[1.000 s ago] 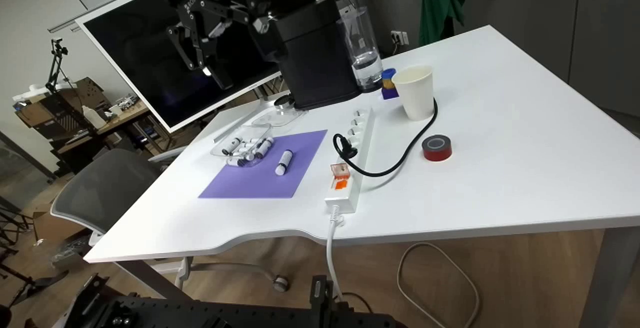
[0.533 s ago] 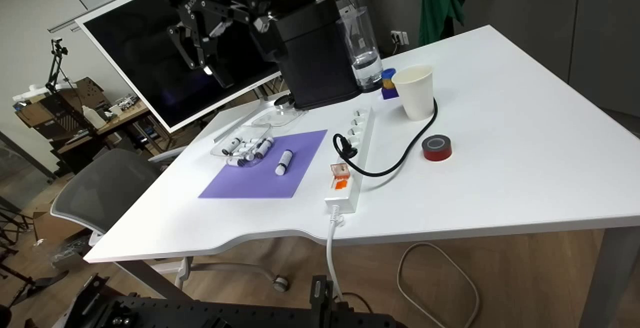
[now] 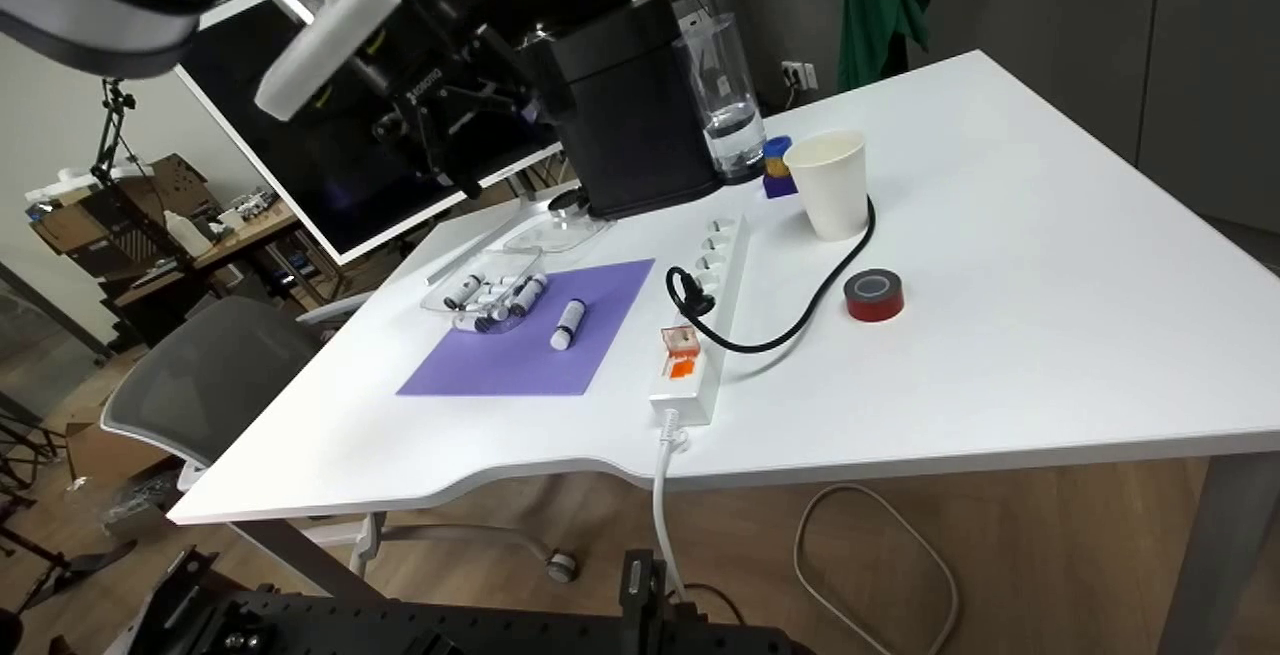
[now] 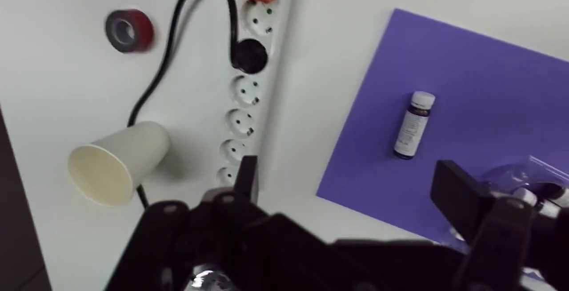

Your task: Put the bottle in the container

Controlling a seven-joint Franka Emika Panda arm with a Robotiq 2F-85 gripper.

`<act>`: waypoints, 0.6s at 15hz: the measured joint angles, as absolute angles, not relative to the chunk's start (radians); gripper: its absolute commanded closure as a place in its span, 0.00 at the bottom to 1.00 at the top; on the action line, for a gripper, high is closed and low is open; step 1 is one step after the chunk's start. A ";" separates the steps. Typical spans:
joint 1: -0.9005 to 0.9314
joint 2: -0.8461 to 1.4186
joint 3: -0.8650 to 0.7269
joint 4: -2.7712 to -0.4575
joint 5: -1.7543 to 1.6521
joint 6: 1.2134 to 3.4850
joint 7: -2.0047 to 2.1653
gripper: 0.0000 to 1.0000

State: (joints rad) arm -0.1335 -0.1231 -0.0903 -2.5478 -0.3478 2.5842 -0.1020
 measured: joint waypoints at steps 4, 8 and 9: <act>-0.071 0.063 -0.061 -2.499 -0.180 2.657 -0.199 0.00; -0.068 0.247 -0.039 -2.399 -0.062 2.633 -0.284 0.00; -0.071 0.282 -0.039 -2.376 -0.059 2.630 -0.284 0.00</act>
